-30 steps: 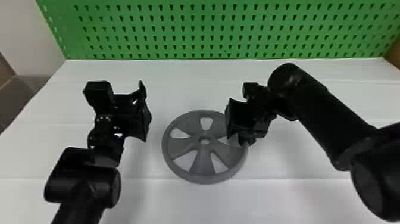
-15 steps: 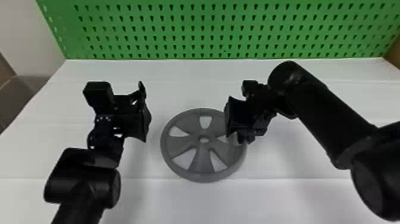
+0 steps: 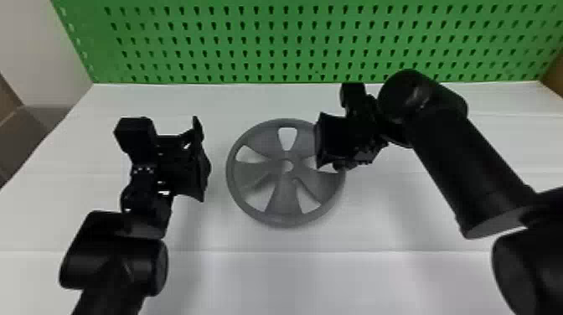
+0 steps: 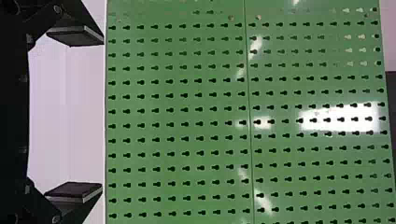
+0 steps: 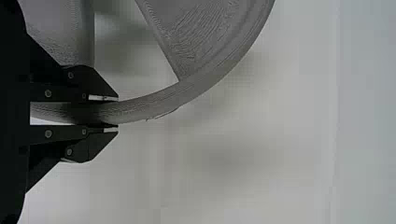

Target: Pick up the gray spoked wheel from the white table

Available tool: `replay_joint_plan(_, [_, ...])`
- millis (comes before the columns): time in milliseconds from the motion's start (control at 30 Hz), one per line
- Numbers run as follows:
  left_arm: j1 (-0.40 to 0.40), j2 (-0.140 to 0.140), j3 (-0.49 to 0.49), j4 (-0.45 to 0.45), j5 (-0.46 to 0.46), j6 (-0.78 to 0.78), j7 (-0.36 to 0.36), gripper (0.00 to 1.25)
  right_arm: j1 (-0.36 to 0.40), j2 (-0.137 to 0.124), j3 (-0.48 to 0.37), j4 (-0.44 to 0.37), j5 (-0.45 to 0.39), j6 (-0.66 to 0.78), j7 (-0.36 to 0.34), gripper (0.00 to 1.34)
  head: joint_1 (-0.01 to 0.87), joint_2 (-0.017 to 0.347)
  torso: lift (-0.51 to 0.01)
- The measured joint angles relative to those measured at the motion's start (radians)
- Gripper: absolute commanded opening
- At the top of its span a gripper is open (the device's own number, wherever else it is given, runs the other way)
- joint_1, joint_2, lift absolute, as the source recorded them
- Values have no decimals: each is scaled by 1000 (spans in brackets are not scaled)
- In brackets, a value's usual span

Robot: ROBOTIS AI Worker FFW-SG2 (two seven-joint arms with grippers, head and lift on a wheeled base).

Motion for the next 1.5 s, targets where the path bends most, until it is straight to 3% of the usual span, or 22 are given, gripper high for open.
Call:
replay_joint_plan(267, [12, 0, 13, -13, 1, -1, 1, 1074, 104, -1, -88, -235, 71, -56, 9, 91, 773, 66, -81])
replay_joint_plan(467, [17, 0, 19, -20, 2, -1, 2, 1075, 172, -34, -116, -386, 77, -109, 66, 91, 773, 66, -81])
replay_joint_plan(667, [22, -1, 21, -27, 3, -2, 5, 1075, 250, -62, -133, -521, 122, -189, 153, 91, 773, 66, -81])
replay_joint_plan(833, [26, -1, 23, -36, 5, -4, 7, 1075, 328, -69, -149, -630, 226, -276, 265, 92, 773, 66, -81])
replay_joint_plan(1200, [36, -2, 26, -63, 5, -5, 9, 1074, 503, -60, -163, -776, 477, -522, 446, 92, 773, 66, -81])
replay_joint_plan(1500, [42, -2, 28, -82, 6, -11, 10, 1075, 629, -43, -158, -820, 599, -758, 478, 91, 773, 66, -81])
